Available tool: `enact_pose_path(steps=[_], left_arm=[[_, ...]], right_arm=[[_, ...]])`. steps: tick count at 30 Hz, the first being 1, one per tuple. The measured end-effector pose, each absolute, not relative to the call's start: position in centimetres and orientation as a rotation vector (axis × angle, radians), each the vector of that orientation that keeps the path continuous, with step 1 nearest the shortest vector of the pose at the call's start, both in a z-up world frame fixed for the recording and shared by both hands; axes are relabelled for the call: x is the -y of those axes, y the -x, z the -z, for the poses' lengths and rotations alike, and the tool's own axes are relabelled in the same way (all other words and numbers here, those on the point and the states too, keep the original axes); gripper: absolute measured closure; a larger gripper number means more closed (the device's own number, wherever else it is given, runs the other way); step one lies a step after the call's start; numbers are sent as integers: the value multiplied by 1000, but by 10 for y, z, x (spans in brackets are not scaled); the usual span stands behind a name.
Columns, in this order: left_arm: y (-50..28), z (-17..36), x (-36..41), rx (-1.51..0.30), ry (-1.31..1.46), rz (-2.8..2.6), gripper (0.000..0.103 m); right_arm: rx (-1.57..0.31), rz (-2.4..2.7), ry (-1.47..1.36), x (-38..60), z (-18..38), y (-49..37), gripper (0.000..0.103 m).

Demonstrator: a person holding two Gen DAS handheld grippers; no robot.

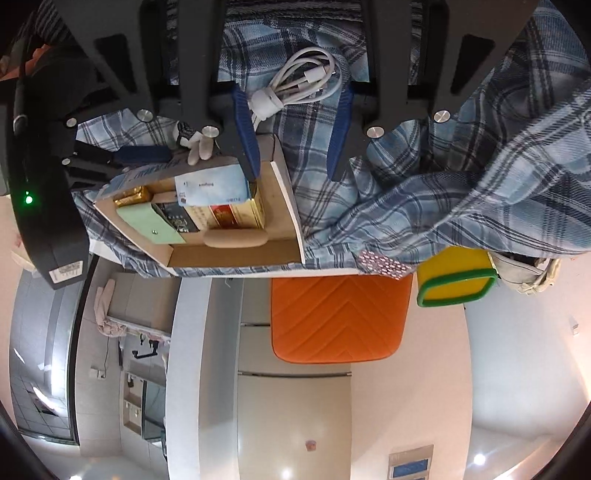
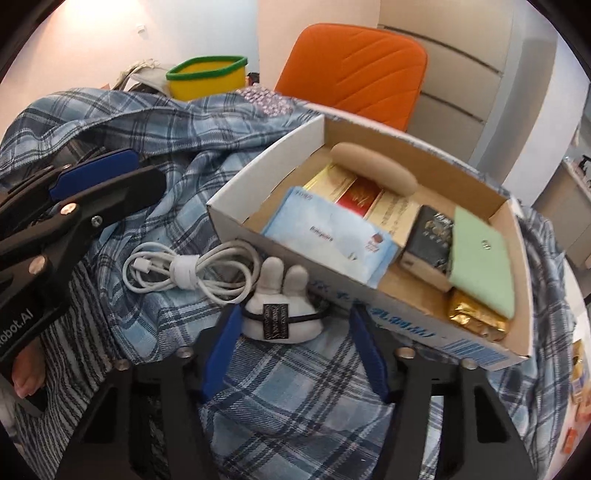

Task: Organize soft objects
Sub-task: 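Move the right gripper down and grasp the white bunny-shaped earphone holder, then grasp the coiled white cable with the left gripper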

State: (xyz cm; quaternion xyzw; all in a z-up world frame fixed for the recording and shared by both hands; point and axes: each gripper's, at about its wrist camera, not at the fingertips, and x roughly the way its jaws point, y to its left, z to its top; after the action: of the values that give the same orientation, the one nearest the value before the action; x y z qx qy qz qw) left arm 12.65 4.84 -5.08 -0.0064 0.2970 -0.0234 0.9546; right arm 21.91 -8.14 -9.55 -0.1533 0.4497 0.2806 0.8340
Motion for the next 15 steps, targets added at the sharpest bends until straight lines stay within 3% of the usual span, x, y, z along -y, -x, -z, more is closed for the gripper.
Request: enact_pose_path(steps=[4,6,15], left_arm=[[-127,51,-49,-617,17,60,44],[-127,51,-51,-620,27,71,39],[-125,50,-46,-681,-24,121,39]], right_arm=[[-936,-598,339,79,95,-216,63],[-908,-588,335,81,89,-212,66],[-683,-521,289,121,39,-172,67]])
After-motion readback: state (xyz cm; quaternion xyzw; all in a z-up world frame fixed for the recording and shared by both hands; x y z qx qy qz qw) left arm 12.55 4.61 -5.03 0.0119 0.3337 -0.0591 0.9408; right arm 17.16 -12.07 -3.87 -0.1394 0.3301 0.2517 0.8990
